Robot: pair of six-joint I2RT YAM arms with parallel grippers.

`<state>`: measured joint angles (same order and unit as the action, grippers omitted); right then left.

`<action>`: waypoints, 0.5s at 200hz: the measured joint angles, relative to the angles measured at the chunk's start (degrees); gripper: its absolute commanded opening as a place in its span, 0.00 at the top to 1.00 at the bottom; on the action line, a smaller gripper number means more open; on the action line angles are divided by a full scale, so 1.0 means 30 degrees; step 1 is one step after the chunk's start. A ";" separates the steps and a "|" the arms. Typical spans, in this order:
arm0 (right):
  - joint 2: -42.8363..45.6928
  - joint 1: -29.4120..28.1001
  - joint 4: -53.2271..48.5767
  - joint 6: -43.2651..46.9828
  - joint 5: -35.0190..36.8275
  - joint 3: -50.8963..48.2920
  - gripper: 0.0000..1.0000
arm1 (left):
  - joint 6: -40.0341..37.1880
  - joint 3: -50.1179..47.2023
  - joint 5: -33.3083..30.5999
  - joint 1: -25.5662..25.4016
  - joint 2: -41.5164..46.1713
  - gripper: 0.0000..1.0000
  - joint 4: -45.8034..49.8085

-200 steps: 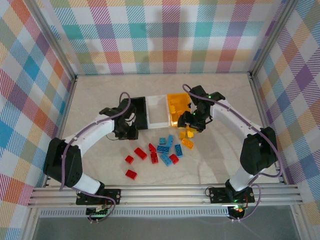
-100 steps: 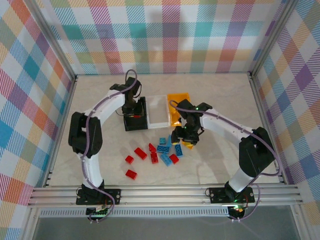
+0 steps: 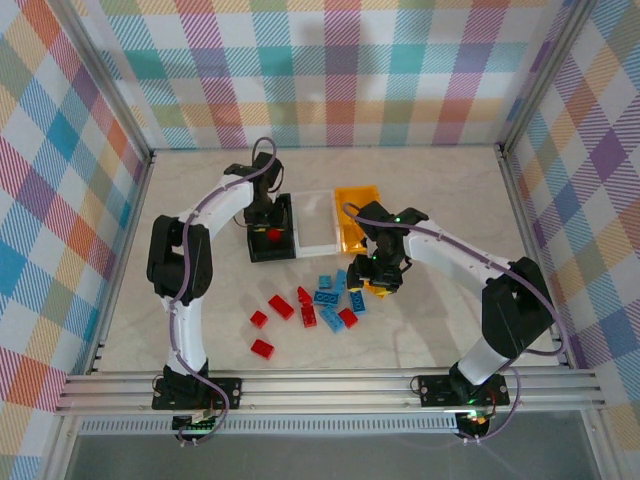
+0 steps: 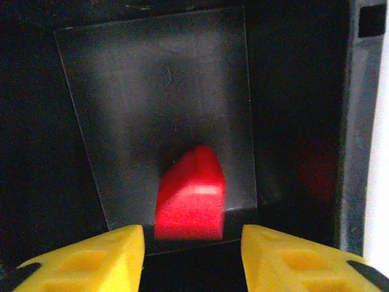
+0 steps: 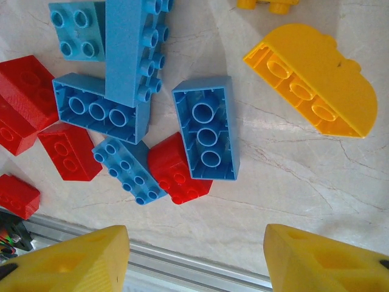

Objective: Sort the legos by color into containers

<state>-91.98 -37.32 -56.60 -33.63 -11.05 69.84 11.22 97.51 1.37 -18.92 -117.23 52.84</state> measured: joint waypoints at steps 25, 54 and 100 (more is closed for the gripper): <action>-0.0109 0.0000 0.0000 0.0058 -0.0044 0.0007 0.39 | 0.0044 0.0015 0.0022 0.0000 -0.0015 0.43 -0.0007; -0.0109 0.0000 0.0000 0.0066 -0.0044 0.0007 0.39 | 0.0255 0.0015 0.0226 0.0000 0.0168 0.39 0.0000; -0.0109 0.0000 0.0291 0.0022 -0.0226 -0.0029 0.39 | 0.0831 -0.0831 0.0328 0.0029 0.4911 0.31 -0.0102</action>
<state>-92.31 -37.32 -55.72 -33.56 -11.73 69.76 13.72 95.02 2.35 -18.83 -102.50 52.53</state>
